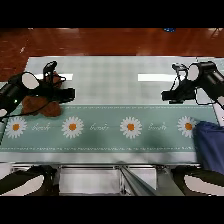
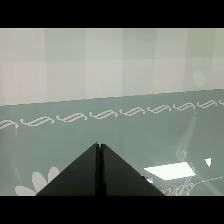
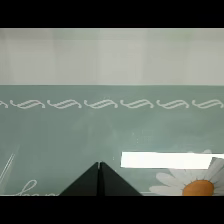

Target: Fold the shirts.

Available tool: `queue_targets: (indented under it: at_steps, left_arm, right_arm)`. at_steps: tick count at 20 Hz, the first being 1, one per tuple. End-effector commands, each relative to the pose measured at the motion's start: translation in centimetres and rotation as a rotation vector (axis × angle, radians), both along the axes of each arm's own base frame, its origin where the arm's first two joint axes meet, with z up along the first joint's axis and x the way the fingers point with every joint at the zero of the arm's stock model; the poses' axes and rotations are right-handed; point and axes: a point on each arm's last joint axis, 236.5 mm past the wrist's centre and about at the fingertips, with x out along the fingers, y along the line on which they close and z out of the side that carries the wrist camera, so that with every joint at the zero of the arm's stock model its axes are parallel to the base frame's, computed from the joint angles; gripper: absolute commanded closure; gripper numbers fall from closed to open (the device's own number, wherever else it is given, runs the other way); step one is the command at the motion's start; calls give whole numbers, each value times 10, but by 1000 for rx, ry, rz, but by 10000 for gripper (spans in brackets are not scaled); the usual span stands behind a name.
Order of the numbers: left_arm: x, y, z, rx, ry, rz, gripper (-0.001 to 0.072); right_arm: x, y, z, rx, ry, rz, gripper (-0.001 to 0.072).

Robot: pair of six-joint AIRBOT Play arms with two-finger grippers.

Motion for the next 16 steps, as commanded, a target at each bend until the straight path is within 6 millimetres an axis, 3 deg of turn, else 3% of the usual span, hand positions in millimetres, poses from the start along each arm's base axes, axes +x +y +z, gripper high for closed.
queue_targets:
  at_steps: [1,12,14,15,16]
  left_arm:
    - [0,0,0,1,-1,-1,686]
    - [1,0,0,1,-2,0,685]
    - [3,1,1,1,-11,3,685]
    - [6,2,2,9,-31,-13,634]
    - [13,8,8,28,-64,-33,460]
  right_arm:
    - [0,0,0,0,1,0,688]
    - [0,0,0,1,1,0,688]
    - [10,1,1,5,-43,3,688]
    - [19,3,2,12,-79,4,688]
    - [23,5,2,20,-99,3,688]
